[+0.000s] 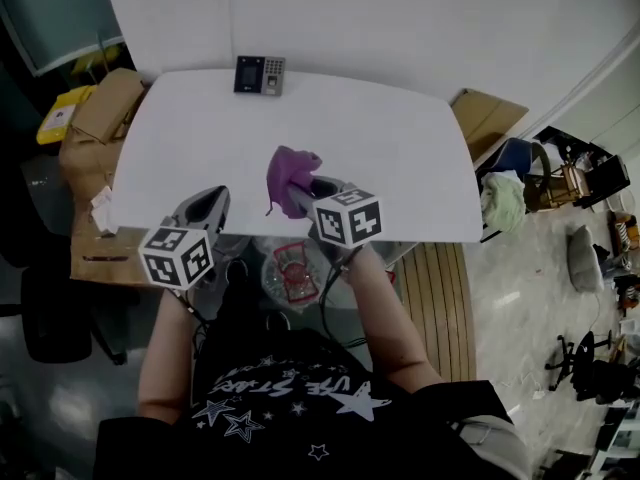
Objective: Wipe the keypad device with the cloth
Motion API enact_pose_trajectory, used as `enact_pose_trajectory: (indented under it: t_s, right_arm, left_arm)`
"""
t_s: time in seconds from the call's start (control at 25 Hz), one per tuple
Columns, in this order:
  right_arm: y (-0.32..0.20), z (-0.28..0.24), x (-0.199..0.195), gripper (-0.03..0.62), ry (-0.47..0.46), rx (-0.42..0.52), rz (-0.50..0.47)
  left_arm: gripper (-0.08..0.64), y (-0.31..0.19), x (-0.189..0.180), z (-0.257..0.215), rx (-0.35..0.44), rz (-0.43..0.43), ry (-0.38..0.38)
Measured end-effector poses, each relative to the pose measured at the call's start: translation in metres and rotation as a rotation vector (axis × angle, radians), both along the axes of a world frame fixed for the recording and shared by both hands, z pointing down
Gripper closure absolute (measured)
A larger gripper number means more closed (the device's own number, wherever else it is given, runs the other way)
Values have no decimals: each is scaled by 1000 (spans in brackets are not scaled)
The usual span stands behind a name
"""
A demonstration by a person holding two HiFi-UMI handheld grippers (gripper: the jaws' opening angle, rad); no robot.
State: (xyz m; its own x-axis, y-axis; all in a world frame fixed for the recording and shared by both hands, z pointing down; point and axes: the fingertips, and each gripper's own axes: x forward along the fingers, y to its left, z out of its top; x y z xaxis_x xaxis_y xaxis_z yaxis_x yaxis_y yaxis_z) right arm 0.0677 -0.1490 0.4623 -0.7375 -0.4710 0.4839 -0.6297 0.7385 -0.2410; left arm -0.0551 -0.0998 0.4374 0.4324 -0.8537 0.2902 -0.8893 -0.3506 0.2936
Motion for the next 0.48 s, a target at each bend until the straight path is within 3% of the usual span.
enact_pose_trajectory:
  t_s: [0.28,0.48]
  right_arm:
    - [27,2,1,497,-4,-8,-24]
    - [31,1,0,497,4,-2,-27]
  left_arm:
    - [554,35,0,2,-10,-22,-5]
    - [554,34,0,1,-8,-13,-9]
